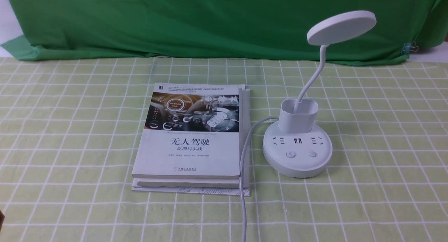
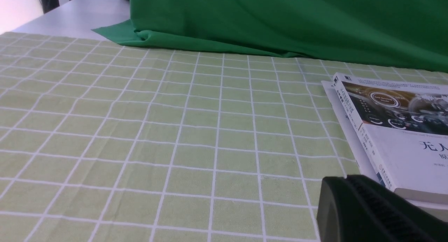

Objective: Turn on the table lamp on the green coffee tablecloth with your hand.
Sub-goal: 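Press the button on the base of the white desk lamp with the right gripper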

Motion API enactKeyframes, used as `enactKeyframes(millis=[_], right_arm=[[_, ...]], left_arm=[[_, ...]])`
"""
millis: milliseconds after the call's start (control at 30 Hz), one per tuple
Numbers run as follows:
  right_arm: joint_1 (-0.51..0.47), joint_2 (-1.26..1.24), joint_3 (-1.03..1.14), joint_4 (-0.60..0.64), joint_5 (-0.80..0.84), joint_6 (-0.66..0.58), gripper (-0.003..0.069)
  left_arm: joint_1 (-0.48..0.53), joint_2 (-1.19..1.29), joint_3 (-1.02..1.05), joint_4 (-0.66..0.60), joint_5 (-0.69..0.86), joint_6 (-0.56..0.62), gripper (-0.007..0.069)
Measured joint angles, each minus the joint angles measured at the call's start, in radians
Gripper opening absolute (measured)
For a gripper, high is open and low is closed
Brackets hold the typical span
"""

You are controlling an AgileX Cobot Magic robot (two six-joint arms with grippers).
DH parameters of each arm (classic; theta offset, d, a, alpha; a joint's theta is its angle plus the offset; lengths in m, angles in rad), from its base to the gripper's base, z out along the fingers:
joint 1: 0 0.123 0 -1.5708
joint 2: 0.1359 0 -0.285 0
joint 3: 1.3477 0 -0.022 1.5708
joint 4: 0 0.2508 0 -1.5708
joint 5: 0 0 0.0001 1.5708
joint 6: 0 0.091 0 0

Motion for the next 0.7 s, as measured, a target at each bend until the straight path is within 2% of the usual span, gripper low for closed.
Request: enactKeyframes(millis=[100,167,233,267,467,500,700], right_arm=[[0.001,0.0,0.0,0.001,-0.003,0.012,0.0199],[0.015,0.015,-0.02,0.002,0.061,-0.008,0.012],[0.031,0.057,-0.077,0.003,0.127,-0.056,0.0071],[0.063,0.156,-0.175,0.003,0.237,-0.142,0.0041],[0.136,0.531,-0.472,-0.011,0.565,-0.352,0.0038],[0.148,0.686,-0.558,-0.023,0.645,-0.397,0.0038],[0.188,1.045,-0.727,-0.033,0.704,-0.483,0.0031]], left_arm=[[0.0,0.0,0.0,0.0,0.0,0.0,0.0003],[0.0,0.0,0.0,0.0,0.0,0.0,0.0003],[0.0,0.0,0.0,0.0,0.0,0.0,0.0003],[0.0,0.0,0.0,0.0,0.0,0.0,0.0003],[0.0,0.0,0.0,0.0,0.0,0.0,0.0003],[0.0,0.0,0.0,0.0,0.0,0.0,0.0003],[0.0,0.0,0.0,0.0,0.0,0.0,0.0003]])
